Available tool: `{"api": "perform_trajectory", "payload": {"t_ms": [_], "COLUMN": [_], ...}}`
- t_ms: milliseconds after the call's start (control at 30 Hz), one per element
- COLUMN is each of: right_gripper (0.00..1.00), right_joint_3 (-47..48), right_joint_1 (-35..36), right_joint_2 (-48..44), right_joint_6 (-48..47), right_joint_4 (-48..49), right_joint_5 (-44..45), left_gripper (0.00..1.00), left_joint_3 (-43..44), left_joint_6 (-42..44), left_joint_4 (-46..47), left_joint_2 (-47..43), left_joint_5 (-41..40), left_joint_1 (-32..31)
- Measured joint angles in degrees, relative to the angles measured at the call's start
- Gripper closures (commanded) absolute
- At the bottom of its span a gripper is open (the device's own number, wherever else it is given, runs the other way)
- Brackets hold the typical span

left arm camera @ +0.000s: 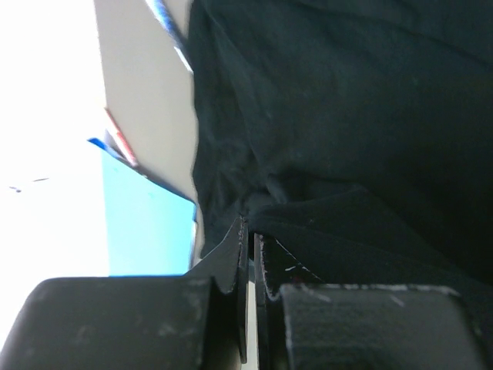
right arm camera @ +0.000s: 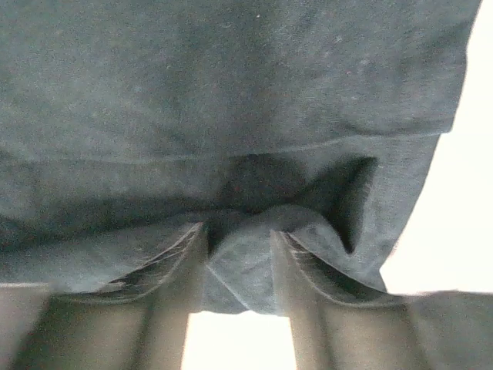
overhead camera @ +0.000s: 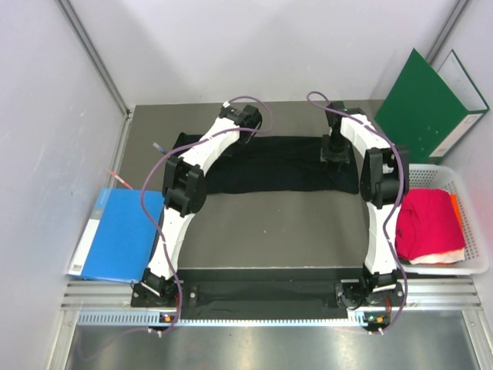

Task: Fold and stack the t-shirts
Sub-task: Fold the other side of the tshirt into a rectangle

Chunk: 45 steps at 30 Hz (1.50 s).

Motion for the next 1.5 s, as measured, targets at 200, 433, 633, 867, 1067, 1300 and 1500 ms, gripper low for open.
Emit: {"api": "perform_trajectory", "payload": {"t_ms": [200, 433, 633, 867, 1067, 1300, 1500], "right_gripper": [0.00, 0.00, 0.00, 0.00, 0.00, 0.01, 0.06], "right_joint_3": [-3.48, -7.80, -11.52, -16.90, -17.22, -14.38, -11.30], "right_joint_1": [-0.31, -0.31, -0.37, -0.42, -0.42, -0.52, -1.42], "right_joint_2": [-0.98, -6.99, -11.37, -14.69, -15.02, -14.95, -13.90], "right_joint_6": [-0.70, -0.66, -0.74, -0.74, -1.40, -2.67, -2.60], "right_joint_4": [2.21, 4.33, 7.23, 11.76, 14.10, 13.51, 13.03], "right_joint_5": [-1.99, -3.04, -3.32, -4.72, -3.93, 2.64, 7.61], "left_gripper": [1.00, 1.00, 0.02, 0.02, 0.02, 0.02, 0.02], "left_joint_3": [1.27, 1.29, 2.62, -2.36, -11.98, -22.10, -34.10], "left_joint_6": [2.64, 9.94, 13.53, 13.51, 11.93, 4.44, -0.39], "left_joint_4": [0.22, 5.53, 10.45, 20.50, 24.11, 23.58, 22.14], "left_joint_2": [0.42, 0.55, 2.71, -1.40, -14.67, -22.93, -23.34], "left_joint_5": [-6.10, -10.25, -11.58, -9.16, -2.43, 6.71, 15.63], "left_joint_1": [0.02, 0.09, 0.15, 0.87, 3.23, 6.43, 6.19]}}
